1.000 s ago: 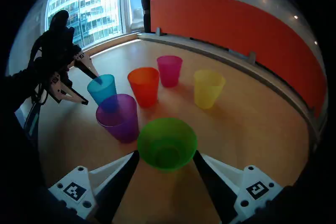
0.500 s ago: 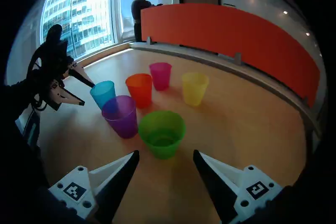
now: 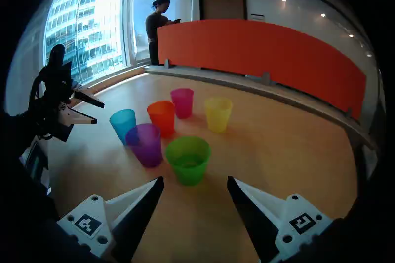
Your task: Pour water
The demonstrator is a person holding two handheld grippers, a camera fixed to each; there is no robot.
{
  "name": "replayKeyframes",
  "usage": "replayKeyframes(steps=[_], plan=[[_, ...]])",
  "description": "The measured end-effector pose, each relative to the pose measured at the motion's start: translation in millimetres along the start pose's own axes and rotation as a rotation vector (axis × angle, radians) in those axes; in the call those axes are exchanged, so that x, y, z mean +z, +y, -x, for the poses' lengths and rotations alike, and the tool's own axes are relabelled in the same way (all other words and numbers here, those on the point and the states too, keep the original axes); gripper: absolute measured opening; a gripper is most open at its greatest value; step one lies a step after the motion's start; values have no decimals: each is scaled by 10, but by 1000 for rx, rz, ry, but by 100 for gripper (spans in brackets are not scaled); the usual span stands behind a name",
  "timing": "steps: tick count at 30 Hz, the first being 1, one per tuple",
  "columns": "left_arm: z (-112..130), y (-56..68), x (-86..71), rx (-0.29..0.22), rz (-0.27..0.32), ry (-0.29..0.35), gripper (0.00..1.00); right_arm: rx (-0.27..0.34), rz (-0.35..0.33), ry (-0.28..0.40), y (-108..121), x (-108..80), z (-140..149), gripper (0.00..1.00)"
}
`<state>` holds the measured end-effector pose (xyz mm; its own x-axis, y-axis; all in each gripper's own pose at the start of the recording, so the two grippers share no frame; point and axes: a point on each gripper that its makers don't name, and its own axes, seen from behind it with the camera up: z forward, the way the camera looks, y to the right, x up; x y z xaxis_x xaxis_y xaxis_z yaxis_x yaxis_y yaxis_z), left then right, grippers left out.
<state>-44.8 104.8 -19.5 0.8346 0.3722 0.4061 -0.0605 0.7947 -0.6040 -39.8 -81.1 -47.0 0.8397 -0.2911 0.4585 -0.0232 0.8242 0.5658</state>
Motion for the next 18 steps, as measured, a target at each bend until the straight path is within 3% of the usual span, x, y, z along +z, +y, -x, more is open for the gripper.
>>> replayKeyframes(steps=[5, 18], plan=[[-147, -93, -93, -34, -50, 63, 97, 4, 33, 43, 26, -67, -74, 99], [-570, -497, -453, -122, -250, 290, 96, 24, 185, 211, 191, -235, -388, 99]])
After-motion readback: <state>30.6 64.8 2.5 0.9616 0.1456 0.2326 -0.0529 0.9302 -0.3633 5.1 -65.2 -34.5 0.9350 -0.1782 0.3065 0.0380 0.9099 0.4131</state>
